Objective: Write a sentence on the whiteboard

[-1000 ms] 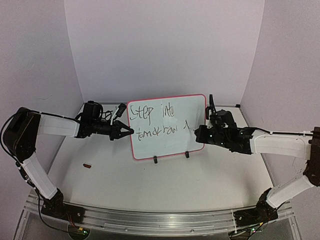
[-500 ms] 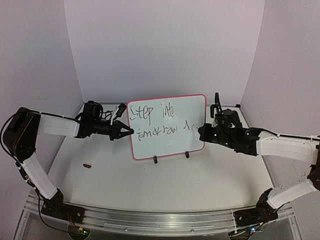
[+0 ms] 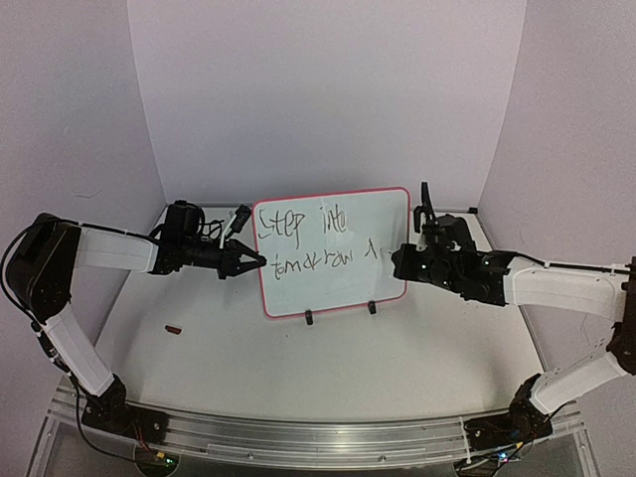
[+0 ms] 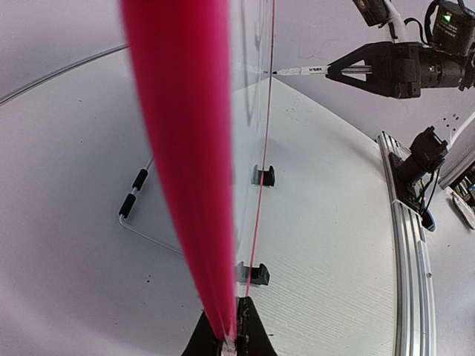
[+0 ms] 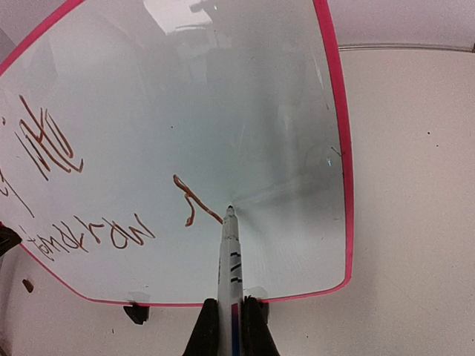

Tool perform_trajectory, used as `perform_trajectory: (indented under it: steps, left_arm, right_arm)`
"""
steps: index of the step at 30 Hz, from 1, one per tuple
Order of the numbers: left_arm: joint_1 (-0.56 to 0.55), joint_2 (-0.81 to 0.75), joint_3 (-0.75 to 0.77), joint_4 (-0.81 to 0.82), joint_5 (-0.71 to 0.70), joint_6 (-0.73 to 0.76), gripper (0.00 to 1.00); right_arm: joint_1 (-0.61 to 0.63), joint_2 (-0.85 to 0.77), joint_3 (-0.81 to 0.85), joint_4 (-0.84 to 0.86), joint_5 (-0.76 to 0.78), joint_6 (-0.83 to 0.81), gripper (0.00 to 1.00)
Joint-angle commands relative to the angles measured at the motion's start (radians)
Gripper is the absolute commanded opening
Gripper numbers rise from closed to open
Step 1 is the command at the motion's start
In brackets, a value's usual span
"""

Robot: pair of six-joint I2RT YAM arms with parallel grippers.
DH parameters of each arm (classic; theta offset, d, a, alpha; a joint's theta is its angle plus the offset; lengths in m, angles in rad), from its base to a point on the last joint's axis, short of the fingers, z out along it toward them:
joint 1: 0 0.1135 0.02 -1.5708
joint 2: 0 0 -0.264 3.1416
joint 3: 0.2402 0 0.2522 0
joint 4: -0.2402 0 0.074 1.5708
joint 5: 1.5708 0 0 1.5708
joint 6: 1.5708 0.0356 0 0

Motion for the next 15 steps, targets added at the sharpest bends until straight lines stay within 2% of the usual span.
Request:
perform_trajectory:
  steps: [1, 15]
  left_arm:
    - [-0.003, 0.002, -0.016, -0.059, -0.141, 0.049, 0.00]
    - [-0.003, 0.002, -0.016, -0.061, -0.141, 0.052, 0.00]
  right_arm:
    - [-0.005, 0.020, 0.055, 0.016, 0.029, -0.024, 0.00]
    - [-0.006, 0.058, 0.062, 0.015, -0.011, -0.028, 0.00]
